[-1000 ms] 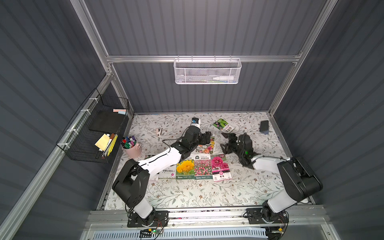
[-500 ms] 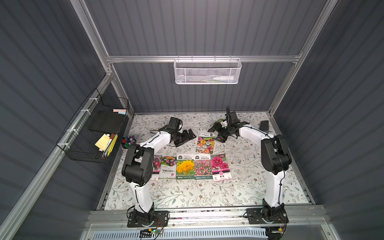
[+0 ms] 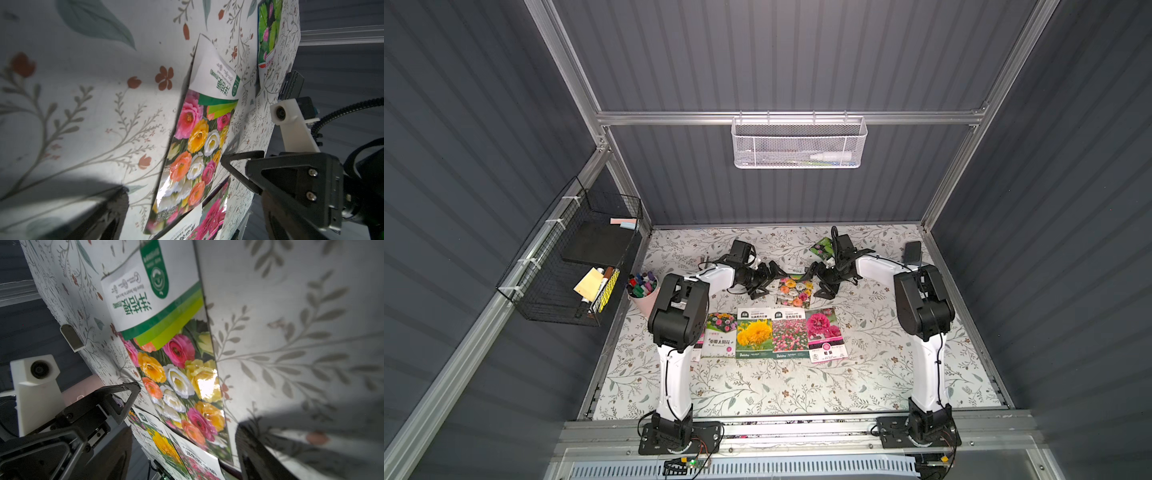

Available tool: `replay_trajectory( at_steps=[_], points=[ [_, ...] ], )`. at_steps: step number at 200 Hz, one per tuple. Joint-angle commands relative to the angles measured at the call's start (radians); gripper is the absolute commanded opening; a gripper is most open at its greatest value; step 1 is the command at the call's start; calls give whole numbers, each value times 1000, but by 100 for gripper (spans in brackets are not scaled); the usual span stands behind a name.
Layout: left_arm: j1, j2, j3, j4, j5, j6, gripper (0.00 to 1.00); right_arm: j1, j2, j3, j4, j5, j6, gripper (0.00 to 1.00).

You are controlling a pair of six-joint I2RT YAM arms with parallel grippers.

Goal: Arrange the seed packets in a row
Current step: Pick up the seed packet from the center of the board.

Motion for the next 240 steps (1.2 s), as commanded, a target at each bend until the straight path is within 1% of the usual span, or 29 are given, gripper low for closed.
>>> replay_trajectory(
  at_steps=[1,27,49,62,72,87,92,105,123,134,152,160,176,200,217,229,240],
  points=[
    [-36,83,-15,-46,-41,-46,99,9,49,12,6,-19,39,80],
    [-59,130,10,38,-14,-131,99,12,78,36,18,-41,60,80],
    [-72,164,47,112,18,-204,92,14,99,49,35,-57,81,79],
    [-75,176,68,145,38,-237,84,15,105,49,51,-69,94,79],
    [-74,176,74,162,52,-251,75,14,102,46,53,-67,95,79],
    [-72,162,80,164,67,-245,54,11,88,28,64,-58,98,78],
    [-70,156,83,154,68,-241,46,9,81,19,71,-54,101,78],
    [-64,138,92,113,71,-221,28,0,60,-9,100,-52,111,78],
    [-54,108,91,79,71,-191,8,-16,28,-53,142,-61,128,78],
    [-51,90,87,73,74,-177,0,-25,3,-82,176,-73,134,78],
    [-48,70,99,49,94,-156,0,-38,-54,-141,247,-96,153,78],
    [-48,65,106,60,127,-155,0,-43,-87,-174,285,-107,157,78],
    [-48,60,121,120,228,-189,0,-54,-162,-241,339,-124,162,78],
    [-48,50,129,246,379,-310,0,-83,-262,-310,383,-169,140,79],
    [-48,39,121,296,478,-402,0,-122,-298,-320,366,-240,99,79],
    [-48,21,92,362,533,-462,0,-156,-308,-330,355,-286,84,79],
    [-48,-8,48,435,561,-510,0,-186,-316,-350,356,-320,83,80]
  ],
)
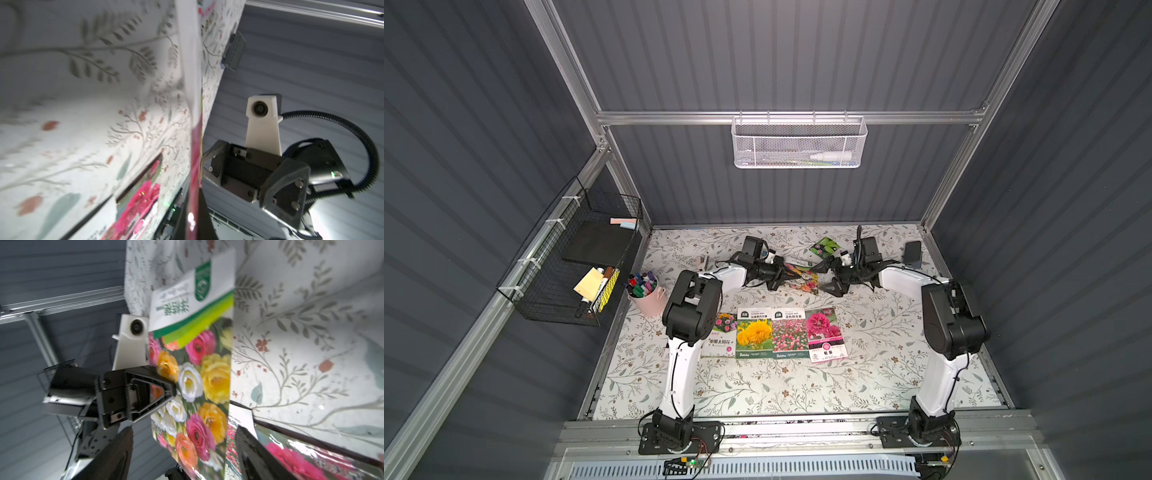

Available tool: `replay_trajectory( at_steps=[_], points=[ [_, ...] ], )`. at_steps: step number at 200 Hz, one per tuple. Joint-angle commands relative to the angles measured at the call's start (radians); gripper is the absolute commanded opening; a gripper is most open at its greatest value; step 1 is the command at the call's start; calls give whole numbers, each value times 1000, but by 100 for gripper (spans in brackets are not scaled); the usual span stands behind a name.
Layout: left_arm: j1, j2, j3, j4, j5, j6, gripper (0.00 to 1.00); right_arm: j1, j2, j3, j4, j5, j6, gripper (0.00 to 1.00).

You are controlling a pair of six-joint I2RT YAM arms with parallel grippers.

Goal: Arrange the seed packets in a row
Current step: Pick up the seed packet from the center of the board.

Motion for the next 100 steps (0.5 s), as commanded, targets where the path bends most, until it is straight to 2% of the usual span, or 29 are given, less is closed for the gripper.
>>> replay_trajectory(
  at_steps=[1,14,35,64,100],
  points=[
    [2,-95,-49,175,164,-146,0,-63,-17,-37,14,-114,-31,79],
    [2,-135,-92,191,175,-147,0,-88,-22,-59,19,-144,-34,80],
    [0,-195,-139,124,163,-70,0,-101,-10,-73,47,-200,-9,81],
    [-16,-237,-184,-23,156,47,0,-99,-14,-169,372,-263,226,80],
    [-35,-256,-208,-76,151,97,0,-89,-35,-179,426,-268,254,80]
  ],
)
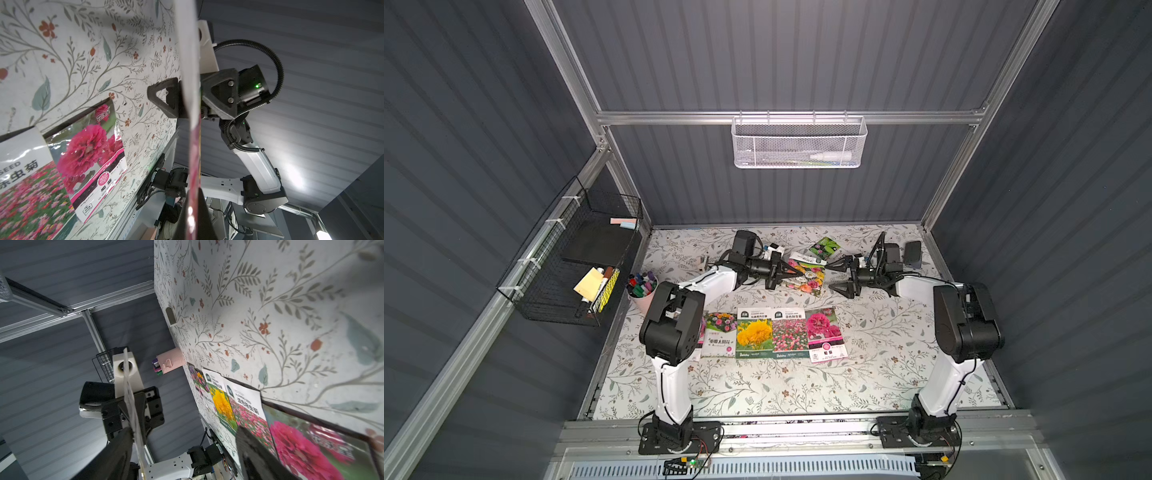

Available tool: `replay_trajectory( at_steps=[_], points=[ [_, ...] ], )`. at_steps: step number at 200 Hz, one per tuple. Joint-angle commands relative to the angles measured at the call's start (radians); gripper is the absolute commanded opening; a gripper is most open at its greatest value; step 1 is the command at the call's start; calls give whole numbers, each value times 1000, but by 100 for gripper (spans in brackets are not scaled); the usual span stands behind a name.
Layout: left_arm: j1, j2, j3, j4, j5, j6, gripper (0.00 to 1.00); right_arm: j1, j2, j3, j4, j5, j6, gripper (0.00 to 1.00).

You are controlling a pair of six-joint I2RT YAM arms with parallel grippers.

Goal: Arrange the seed packets in a row
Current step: Pick up the seed packet from the center of the board.

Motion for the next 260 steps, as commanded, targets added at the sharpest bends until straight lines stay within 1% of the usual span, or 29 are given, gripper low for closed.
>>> replay_trajectory(
  at_steps=[1,21,41,60,64,74,89,97,103,108,113,120,121,124,125,126,130,137,147,154,159,166,173,183,196,213,217,229,260],
  points=[
    [-21,-22,-28,-84,21,79,0,8,-21,0,134,-40,80,80],
    [-38,-28,-30,-114,13,111,0,16,-15,1,168,-43,112,76],
    [-58,-28,-25,-175,-1,161,0,42,7,-4,257,-55,179,61],
    [-70,-25,-18,-194,2,171,0,62,20,-2,259,-53,172,50],
    [-72,-26,-19,-195,5,170,0,65,22,-2,256,-52,167,47],
    [-75,-29,-20,-195,11,168,0,66,27,-5,252,-50,161,32],
    [-75,-43,-32,-207,24,177,0,64,34,-7,267,-56,164,14],
    [-74,-53,-40,-236,27,201,0,64,36,-6,285,-62,171,0],
    [-75,-61,-40,-279,28,235,1,62,36,-8,296,-66,179,0],
    [-75,-70,-38,-332,29,272,6,61,36,-9,312,-67,186,0],
    [-75,-78,-36,-386,26,313,17,60,34,-12,327,-66,193,0],
    [-74,-92,-33,-481,0,379,49,57,24,-18,342,-62,195,0],
    [-73,-94,-31,-498,-2,389,55,56,22,-20,344,-61,195,0],
    [-73,-100,-29,-546,-8,432,89,53,16,-22,344,-55,193,0],
    [-72,-102,-25,-560,-9,445,94,52,14,-23,344,-54,191,0],
    [-72,-103,-23,-572,-10,456,97,51,11,-24,342,-52,190,0],
    [-72,-107,-12,-623,-15,499,99,48,2,-27,337,-42,182,0],
    [-72,-111,5,-714,-36,564,99,39,-20,-31,307,-21,154,0],
    [-72,-117,22,-803,-79,609,99,26,-59,-23,208,24,75,0],
    [-74,-122,21,-793,-96,585,99,19,-95,-10,85,77,-15,0],
    [-79,-127,11,-750,-102,538,99,17,-125,5,-12,138,-86,0],
    [-83,-143,-12,-669,-130,463,99,18,-161,35,-159,231,-189,0],
    [-88,-160,-44,-547,-169,365,100,22,-197,56,-247,339,-247,0],
    [-97,-182,-93,-363,-258,213,99,31,-250,42,-260,470,-272,0],
    [-114,-202,-140,-147,-396,27,99,43,-308,-4,-198,603,-257,0],
    [-157,-220,-210,60,-612,-135,100,73,-351,-58,-109,743,-234,0],
    [-168,-223,-221,78,-659,-144,99,81,-353,-67,-90,789,-227,0],
    [-207,-227,-232,101,-777,-154,99,111,-355,-83,-43,865,-209,0],
    [-294,-224,-219,147,-1008,-94,99,202,-342,-90,-19,1060,-224,0]
  ],
)
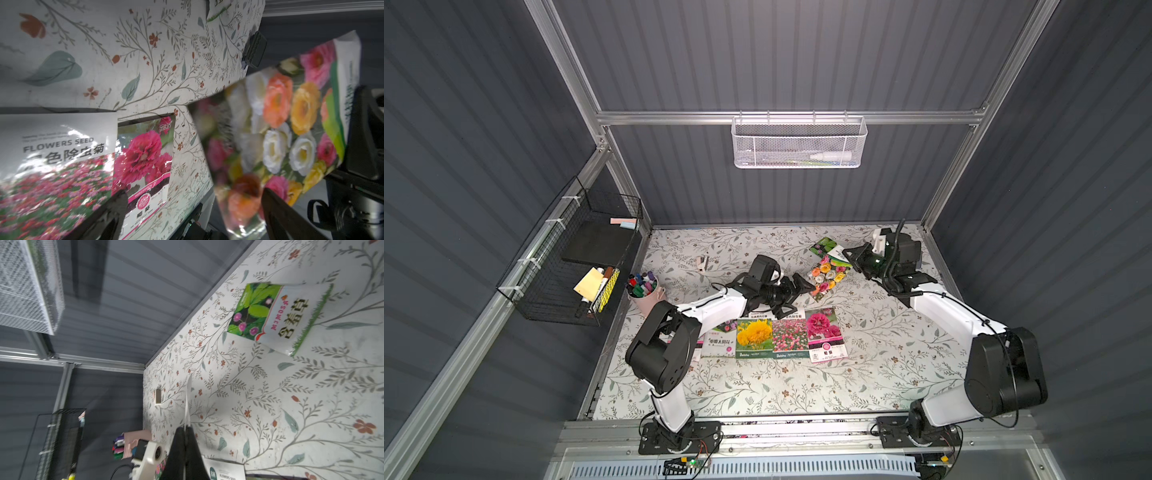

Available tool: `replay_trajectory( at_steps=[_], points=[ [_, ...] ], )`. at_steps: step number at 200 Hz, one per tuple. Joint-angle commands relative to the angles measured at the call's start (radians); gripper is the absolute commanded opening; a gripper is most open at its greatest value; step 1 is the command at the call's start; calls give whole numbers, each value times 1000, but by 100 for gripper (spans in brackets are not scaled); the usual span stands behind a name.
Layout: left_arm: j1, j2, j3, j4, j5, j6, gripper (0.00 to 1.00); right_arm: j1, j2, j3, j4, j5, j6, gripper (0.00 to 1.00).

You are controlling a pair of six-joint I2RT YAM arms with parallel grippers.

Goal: Arrange the seed packets in a row
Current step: Pick up the seed packet from the center of the board.

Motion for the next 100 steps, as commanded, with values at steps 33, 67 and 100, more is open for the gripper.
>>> replay_trajectory(
  at_steps=[33,67,100],
  points=[
    [-79,42,23,307,-415,-126,99,96,47,-35,82,375,-22,0],
    [-105,104,54,332,-485,-195,99,101,90,-17,93,451,-9,0],
    [-133,75,6,302,-528,-172,99,87,103,-3,143,562,-34,0]
  ],
)
